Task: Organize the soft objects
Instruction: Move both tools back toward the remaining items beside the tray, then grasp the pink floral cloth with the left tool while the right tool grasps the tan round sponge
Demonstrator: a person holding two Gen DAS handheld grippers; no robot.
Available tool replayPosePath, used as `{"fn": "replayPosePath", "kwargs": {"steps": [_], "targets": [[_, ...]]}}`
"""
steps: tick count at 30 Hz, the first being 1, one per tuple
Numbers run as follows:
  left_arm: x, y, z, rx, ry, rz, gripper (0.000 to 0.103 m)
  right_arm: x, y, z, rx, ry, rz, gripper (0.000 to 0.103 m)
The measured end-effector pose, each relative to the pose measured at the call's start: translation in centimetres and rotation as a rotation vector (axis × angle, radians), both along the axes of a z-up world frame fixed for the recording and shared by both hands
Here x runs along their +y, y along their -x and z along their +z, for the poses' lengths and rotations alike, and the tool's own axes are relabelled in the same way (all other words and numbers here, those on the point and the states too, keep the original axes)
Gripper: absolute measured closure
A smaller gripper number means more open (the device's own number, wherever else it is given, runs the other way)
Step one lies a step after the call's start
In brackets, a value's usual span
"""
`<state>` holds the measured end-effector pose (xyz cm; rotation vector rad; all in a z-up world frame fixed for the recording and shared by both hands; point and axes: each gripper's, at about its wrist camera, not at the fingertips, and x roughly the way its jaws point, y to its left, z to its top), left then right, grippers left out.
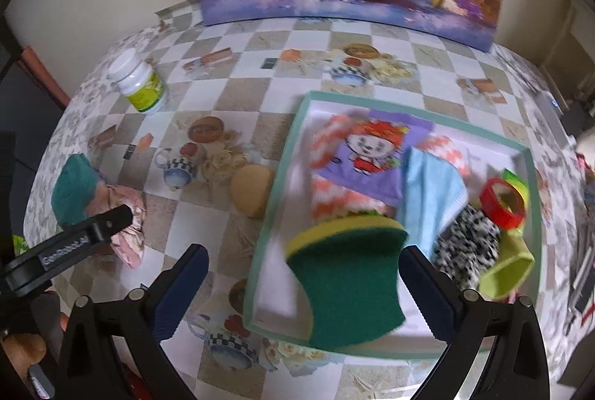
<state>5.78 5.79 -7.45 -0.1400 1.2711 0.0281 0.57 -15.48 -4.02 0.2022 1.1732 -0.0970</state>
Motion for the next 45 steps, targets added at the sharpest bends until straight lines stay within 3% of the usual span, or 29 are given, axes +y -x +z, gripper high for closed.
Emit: {"fn": "replayPosePath", "kwargs": {"steps": [7, 15, 17, 19, 21, 27, 45], "targets": [[0.6, -0.2, -0.9, 0.029, -0.01, 0.026, 0.014, 0.0, -1.2, 0.2, -0.05, -0.041, 0.039, 0.002], [0.9, -0.5, -2.0, 0.062, -0.012, 0.049, 0.015, 1.8, -3.4, 0.3, -0.095, -0.029, 0.138, 0.019], [0.7, -0.7, -2.2, 0.067, -0.015, 0.047, 0.015, 2.4, -3.9, 0.0, -0.087, -0.027, 0.162, 0.022], [0.6, -0.8, -2.5, 0.074, -0.015, 0.045, 0.027, 2.8, -4.3, -0.3, -0.079, -0.023, 0.18, 0.027], [0.5, -0.9, -2.9, 0.092, -0.008, 0.045, 0.032, 3.1, -4.9, -0.8, -0.063, -0.024, 0.195, 0.03], [0.3, -1.2, -3.7, 0.115, 0.015, 0.053, 0.033, 4.2, -6.5, -2.5, -0.011, 0.003, 0.247, 0.038], [0.5, -2.5, -5.7, 0.143, 0.048, 0.074, 0.04, 5.9, -9.1, -6.1, 0.074, 0.109, 0.308, 0.041]]}}
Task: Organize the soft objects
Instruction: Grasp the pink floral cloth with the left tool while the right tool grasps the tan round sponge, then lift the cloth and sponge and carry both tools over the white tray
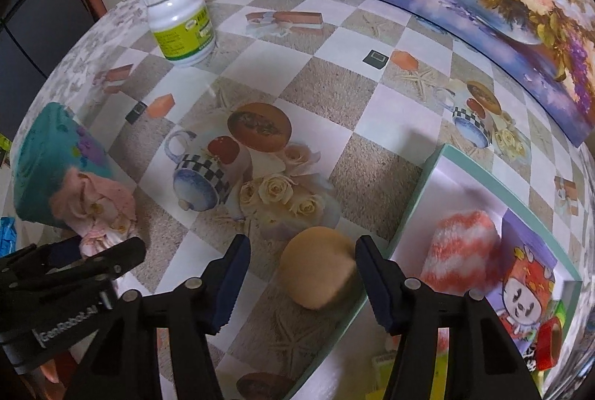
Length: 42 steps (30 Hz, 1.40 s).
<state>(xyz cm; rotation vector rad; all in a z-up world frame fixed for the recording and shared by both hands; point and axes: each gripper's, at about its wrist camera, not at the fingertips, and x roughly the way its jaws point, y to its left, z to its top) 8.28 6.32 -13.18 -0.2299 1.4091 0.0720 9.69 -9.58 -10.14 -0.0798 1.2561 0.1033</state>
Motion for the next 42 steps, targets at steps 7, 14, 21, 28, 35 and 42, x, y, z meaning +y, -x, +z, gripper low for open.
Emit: {"fn": "replayPosePath", "kwargs": {"steps": [7, 14, 21, 28, 35, 42], "targets": [[0.9, -0.5, -0.1, -0.007, 0.022, 0.021, 0.051, 0.5, -0.2, -0.3, 0.01, 0.017, 0.011, 0.041], [2.2, -0.6, 0.0, -0.012, 0.053, 0.033, 0.067, 1.1, 0.4, -0.8, 0.029, 0.044, 0.05, 0.046], [2.2, -0.2, 0.2, -0.015, 0.087, 0.037, 0.071, 0.9, 0.8, -0.7, 0.02, 0.075, 0.046, 0.062], [2.8, -0.4, 0.7, -0.015, 0.106, 0.037, 0.077, 0.4, 1.1, -0.1, 0.012, 0.051, 0.037, 0.065], [2.3, 0.3, 1.9, -0.035, 0.136, 0.019, 0.081, -0.3, 1.8, 1.6, -0.019, -0.011, 0.0, 0.065], [1.6, 0.8, 3.8, -0.088, 0.18, -0.019, 0.081, -0.6, 3.4, 4.4, -0.077, -0.041, -0.042, 0.065]]}}
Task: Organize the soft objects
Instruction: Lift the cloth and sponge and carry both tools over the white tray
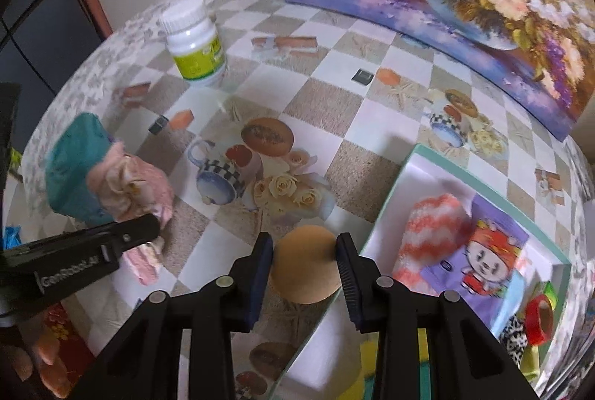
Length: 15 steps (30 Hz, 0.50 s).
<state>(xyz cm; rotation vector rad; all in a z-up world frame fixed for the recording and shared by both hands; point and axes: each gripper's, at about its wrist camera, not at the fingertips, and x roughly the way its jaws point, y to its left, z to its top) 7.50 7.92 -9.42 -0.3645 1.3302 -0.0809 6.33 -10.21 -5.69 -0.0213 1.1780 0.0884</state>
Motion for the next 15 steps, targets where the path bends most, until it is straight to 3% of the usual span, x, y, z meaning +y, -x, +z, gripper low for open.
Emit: {"fn": "replayPosePath", "kwargs": {"steps": [15], "targets": [[-4.6, 2.2, 4.7, -0.178, 0.028, -0.148, 0.081, -2.9, 4.3, 4.5, -0.104, -0.059, -0.115, 0.065]]}}
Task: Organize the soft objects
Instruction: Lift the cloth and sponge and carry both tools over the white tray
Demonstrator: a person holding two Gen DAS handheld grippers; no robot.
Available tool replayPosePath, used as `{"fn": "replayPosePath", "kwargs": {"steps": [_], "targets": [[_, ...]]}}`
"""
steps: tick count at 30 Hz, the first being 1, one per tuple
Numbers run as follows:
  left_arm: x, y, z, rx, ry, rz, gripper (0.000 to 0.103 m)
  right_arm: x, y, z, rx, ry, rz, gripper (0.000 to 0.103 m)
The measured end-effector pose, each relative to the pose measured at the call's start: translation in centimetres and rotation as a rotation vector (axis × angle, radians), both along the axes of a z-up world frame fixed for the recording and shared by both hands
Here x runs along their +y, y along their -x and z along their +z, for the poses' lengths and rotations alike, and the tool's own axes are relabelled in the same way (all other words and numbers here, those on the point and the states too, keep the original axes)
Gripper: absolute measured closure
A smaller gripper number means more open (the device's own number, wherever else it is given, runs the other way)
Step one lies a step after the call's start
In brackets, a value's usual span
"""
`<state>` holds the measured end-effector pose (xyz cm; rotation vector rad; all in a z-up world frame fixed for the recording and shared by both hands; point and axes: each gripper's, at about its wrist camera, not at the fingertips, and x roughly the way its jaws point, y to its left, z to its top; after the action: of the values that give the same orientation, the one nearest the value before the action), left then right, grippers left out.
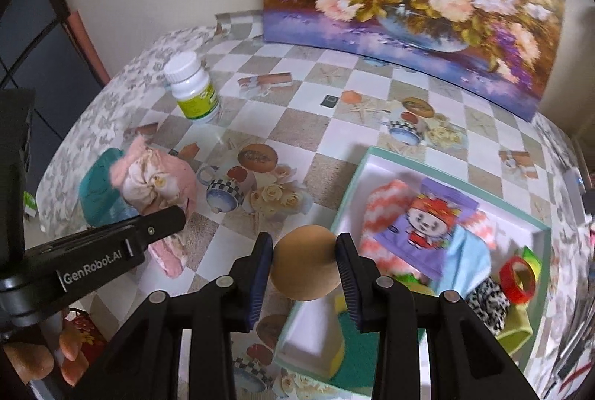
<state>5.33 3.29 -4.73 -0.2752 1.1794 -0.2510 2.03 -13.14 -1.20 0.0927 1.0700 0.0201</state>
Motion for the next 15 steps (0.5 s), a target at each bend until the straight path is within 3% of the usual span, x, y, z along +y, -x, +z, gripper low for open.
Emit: {"fn": "replayPosePath", "kwargs": {"steps": [15], "targets": [[-5.5, 2.1, 2.7, -0.129, 0.01, -0.205, 0.081, -6.9, 4.4, 2.7, -0.081, -0.052, -0.239, 0.065]]}}
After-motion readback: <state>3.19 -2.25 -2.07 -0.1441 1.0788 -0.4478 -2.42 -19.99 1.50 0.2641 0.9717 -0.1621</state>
